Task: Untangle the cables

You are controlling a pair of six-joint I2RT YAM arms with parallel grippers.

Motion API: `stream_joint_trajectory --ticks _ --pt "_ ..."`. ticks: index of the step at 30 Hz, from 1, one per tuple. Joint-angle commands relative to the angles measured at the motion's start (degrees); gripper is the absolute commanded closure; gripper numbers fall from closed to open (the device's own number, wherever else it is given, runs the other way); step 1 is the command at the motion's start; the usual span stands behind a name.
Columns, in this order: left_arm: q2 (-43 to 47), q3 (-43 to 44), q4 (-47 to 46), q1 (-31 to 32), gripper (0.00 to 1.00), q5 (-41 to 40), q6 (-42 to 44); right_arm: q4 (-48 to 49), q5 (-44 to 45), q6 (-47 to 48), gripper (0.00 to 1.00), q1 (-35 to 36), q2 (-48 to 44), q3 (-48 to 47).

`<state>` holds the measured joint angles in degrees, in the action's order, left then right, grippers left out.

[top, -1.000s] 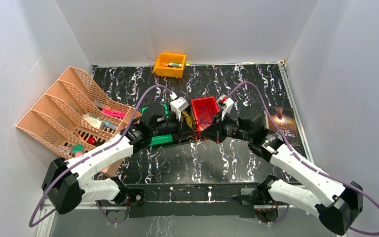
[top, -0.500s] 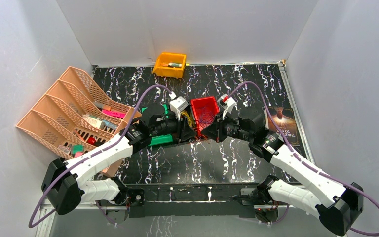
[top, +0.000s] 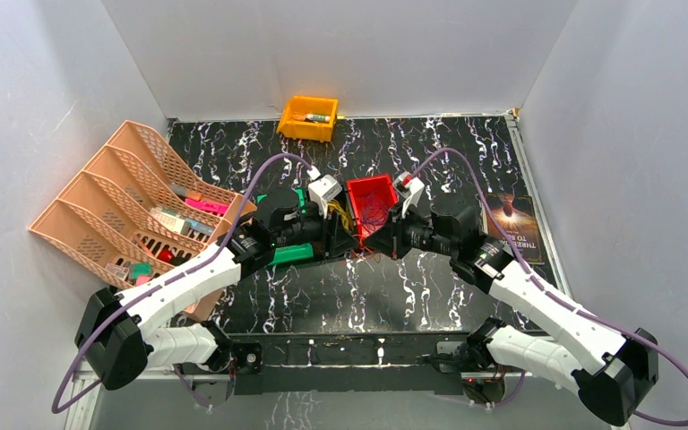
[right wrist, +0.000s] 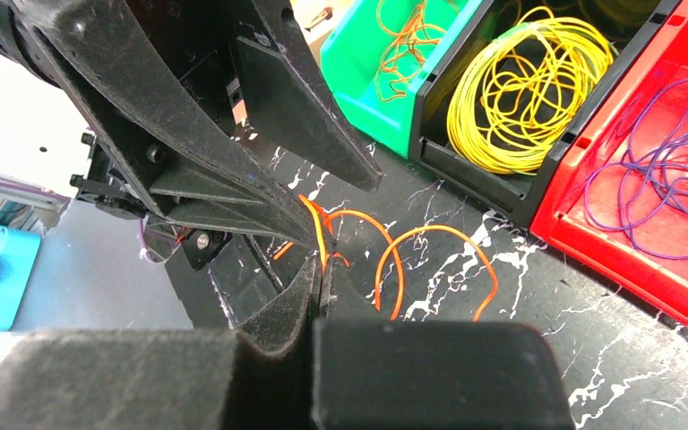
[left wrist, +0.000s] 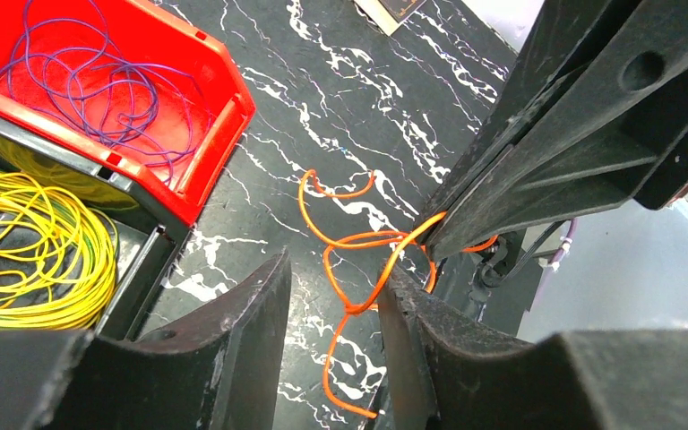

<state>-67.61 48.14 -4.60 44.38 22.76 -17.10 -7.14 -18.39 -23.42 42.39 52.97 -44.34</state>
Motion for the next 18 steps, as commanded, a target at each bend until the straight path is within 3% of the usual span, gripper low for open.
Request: stream_joint_trajectory --ticks 1,10,18 --pt "1.00 2.02 -2.43 0.18 0.62 1.26 0.73 3.58 -3.33 -0.38 1.00 -0.13 0.68 -0.94" --pt "0.25 1.96 -2.52 0.18 0.73 2.69 0.93 4.06 -3.64 -1.09 1.00 -0.17 -0.07 -0.51" --pt "1.20 1.50 -2.29 0.18 0.97 1.67 0.67 3.97 -3.02 -0.93 0.99 -0.14 0.42 -0.54"
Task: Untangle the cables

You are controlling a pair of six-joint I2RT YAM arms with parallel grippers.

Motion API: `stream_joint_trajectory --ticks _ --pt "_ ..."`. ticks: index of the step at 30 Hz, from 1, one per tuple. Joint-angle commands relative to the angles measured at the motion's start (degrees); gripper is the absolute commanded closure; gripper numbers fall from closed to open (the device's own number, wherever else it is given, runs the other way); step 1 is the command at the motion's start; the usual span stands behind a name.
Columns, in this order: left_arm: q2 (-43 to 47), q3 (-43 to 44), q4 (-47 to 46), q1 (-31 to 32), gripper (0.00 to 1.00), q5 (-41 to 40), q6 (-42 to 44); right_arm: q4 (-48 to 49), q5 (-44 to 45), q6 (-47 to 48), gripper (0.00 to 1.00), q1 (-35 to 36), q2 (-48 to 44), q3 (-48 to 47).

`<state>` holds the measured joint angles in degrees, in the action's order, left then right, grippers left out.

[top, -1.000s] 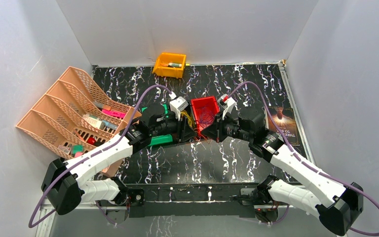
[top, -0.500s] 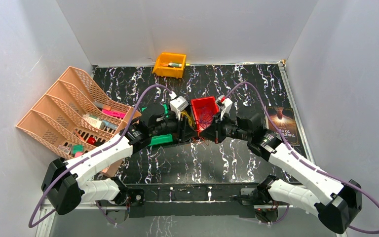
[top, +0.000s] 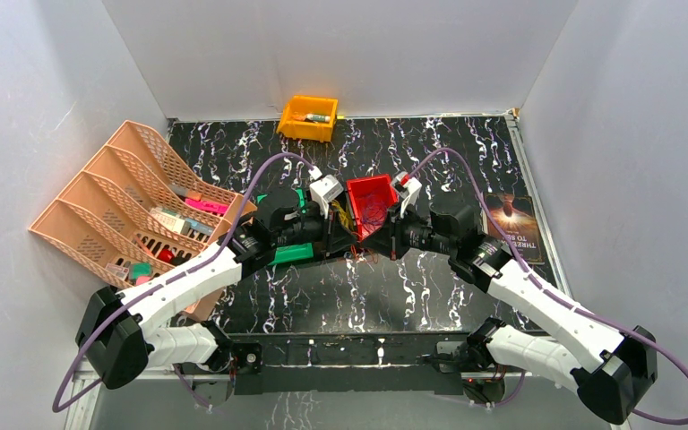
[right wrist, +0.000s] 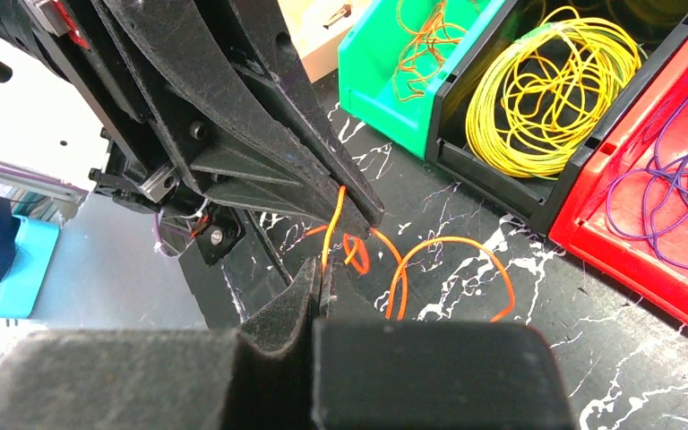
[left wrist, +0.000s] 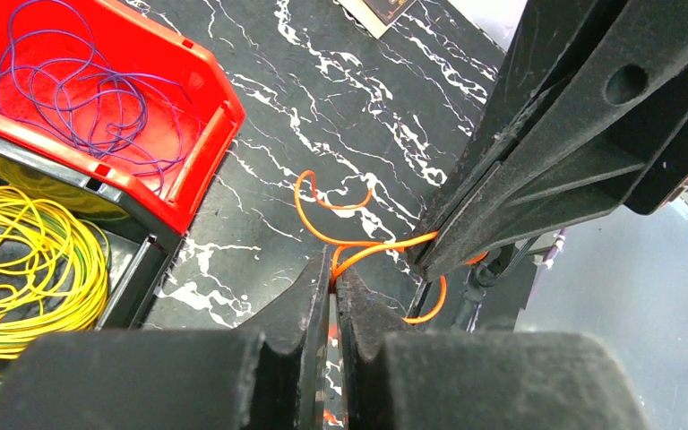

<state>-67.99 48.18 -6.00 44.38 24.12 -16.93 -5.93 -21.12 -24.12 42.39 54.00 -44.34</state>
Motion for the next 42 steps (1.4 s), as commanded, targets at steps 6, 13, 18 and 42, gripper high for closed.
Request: stream_joint_trajectory --ticks 6,13,18,42 --pt "1.57 2.69 0.99 0.17 1.00 -2.41 -0.08 2.42 2.64 0.32 0.73 -0.18 -1.11 0.90" --pt "-0.20 5.20 4.45 0.18 1.00 -4.64 -1.87 1.28 10.05 1.81 0.64 -0.17 -0.06 2.28" --pt "-0.35 5.48 4.38 0.10 1.00 -3.84 -2.53 2.89 23.82 0.12 0.61 -0.13 1.21 4.08" --pt "3.41 6.90 12.36 0.09 1.00 -7.00 -0.02 2.15 48.36 1.86 0.64 -0.20 -1.58 6.29"
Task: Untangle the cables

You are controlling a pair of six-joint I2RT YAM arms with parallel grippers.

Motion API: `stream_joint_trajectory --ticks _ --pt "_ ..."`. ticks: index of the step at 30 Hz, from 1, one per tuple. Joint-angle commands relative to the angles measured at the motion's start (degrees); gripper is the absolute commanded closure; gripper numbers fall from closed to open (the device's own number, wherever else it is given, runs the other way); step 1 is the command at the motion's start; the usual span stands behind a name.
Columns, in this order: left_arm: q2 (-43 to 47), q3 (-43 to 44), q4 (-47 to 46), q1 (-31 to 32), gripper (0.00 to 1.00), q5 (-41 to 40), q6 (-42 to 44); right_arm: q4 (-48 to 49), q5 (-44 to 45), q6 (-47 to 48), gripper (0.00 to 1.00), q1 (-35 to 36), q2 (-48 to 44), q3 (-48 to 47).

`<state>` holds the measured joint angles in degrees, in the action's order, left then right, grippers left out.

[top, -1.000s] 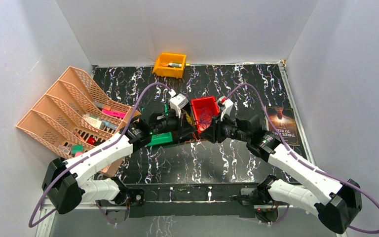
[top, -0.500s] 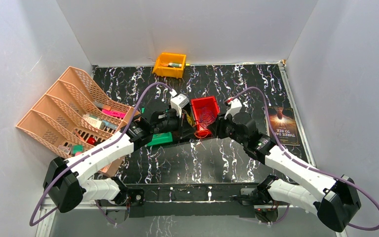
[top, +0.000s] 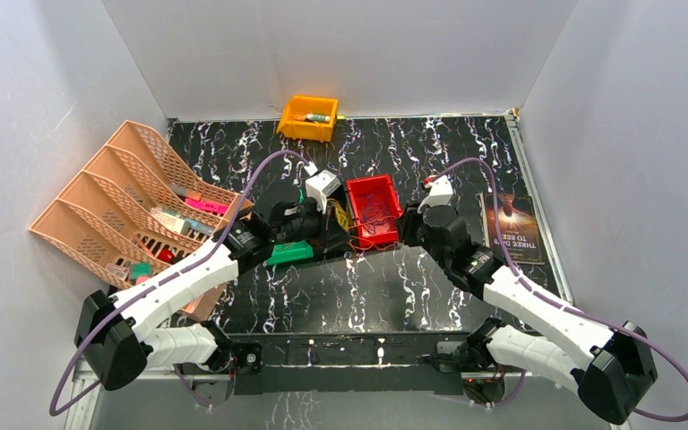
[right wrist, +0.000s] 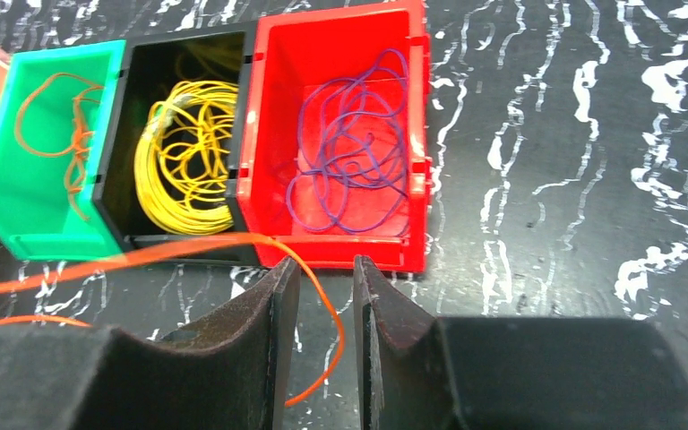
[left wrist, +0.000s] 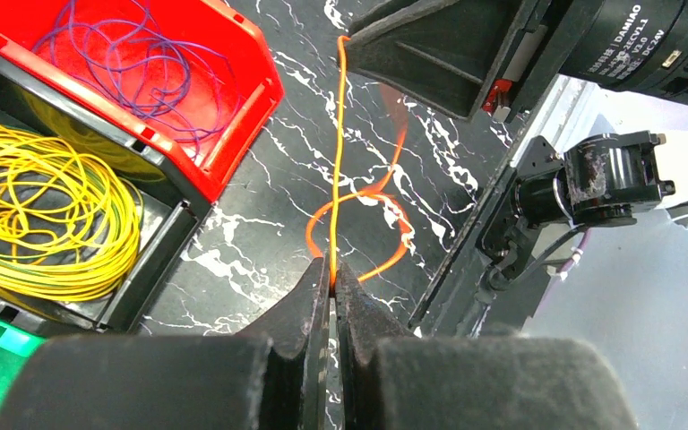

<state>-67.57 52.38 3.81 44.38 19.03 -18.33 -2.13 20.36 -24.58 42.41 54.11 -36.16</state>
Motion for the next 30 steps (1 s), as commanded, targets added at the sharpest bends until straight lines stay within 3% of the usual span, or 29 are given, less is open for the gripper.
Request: stream_joint_trajectory --ticks 1,9,17,25,30 --pt "3.05 2.80 2.74 0.09 1.00 -2.37 1.51 -2.13 7.29 2.60 0.64 -0.14 -1.79 -2.12" --pt "4.54 3.56 5.29 0.10 1.00 -8.04 2.33 -4.84 8.74 3.89 0.63 -0.19 -2.84 -3.00" --pt "6.19 5.04 9.43 0.03 1.00 -19.45 2.22 0.70 -8.67 6.80 0.59 -0.18 -6.10 0.08" --pt "7.13 7.33 14.21 -0.87 1.00 -32.34 2.74 -0.48 -11.80 4.92 0.59 -0.19 -7.41 1.37" --pt "7.34 7.52 14.99 -4.65 1.00 -34.38 2.86 -1.52 -12.51 4.89 0.59 -0.15 -7.62 1.10"
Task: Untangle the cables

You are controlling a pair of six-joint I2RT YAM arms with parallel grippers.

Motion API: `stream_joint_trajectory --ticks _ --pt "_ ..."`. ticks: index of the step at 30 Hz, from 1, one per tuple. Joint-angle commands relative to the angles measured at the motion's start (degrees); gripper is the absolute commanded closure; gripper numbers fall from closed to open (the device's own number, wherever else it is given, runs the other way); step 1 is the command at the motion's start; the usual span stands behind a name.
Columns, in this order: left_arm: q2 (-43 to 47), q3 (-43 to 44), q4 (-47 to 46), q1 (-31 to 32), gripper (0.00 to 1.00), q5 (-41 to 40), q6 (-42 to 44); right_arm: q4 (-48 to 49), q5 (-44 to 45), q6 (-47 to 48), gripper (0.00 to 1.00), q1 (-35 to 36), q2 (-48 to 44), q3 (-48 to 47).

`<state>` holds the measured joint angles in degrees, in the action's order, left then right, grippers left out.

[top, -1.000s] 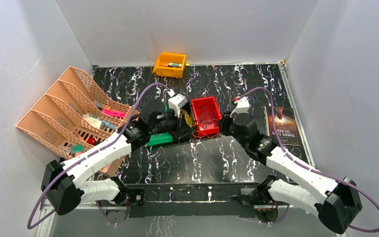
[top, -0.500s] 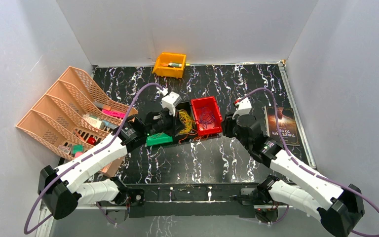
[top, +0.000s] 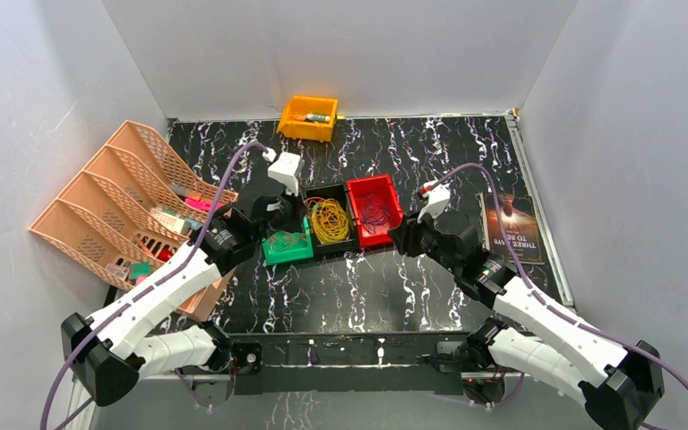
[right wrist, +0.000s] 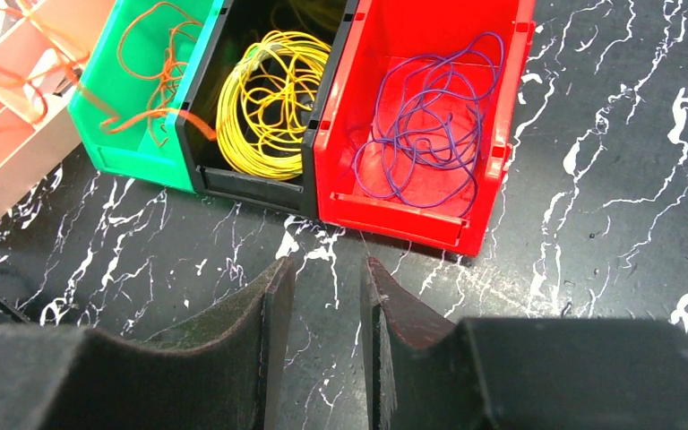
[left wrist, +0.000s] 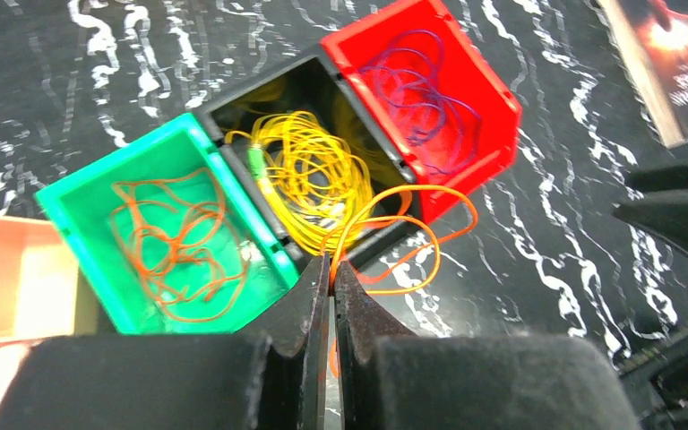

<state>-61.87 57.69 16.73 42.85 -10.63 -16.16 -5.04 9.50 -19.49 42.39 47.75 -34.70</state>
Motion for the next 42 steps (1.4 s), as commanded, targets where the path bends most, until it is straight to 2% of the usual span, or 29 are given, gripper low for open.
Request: stream_joint_trajectory --ticks 1,6,12,21,32,42 --pt "1.39 2.08 2.00 -4.25 1.00 -4.23 0.69 1.23 -1.81 -0.22 0.58 -0.14 -1.30 -0.48" --pt "-0.48 1.27 0.84 -10.05 1.00 -1.03 1.46 0.53 -1.96 -0.53 0.58 -0.17 -2.37 -0.58" --pt "-3.78 0.15 -0.72 -13.46 1.00 -0.81 2.62 -0.76 -0.91 -0.65 0.58 -0.13 -4.49 -0.50" --pt "-9.45 -1.54 -1.09 -15.81 1.00 -4.72 2.08 -1.48 -1.19 -0.81 0.58 -0.13 -4.75 -0.32" --pt "-10.89 -2.22 -0.50 -17.62 1.00 -7.09 0.54 -1.30 -1.82 -1.26 0.58 -0.12 -3.95 -0.10" --pt "-21.66 2.74 0.14 -17.71 1.00 -7.49 4.05 -1.90 -1.95 -1.40 0.57 -0.16 -3.86 -0.21"
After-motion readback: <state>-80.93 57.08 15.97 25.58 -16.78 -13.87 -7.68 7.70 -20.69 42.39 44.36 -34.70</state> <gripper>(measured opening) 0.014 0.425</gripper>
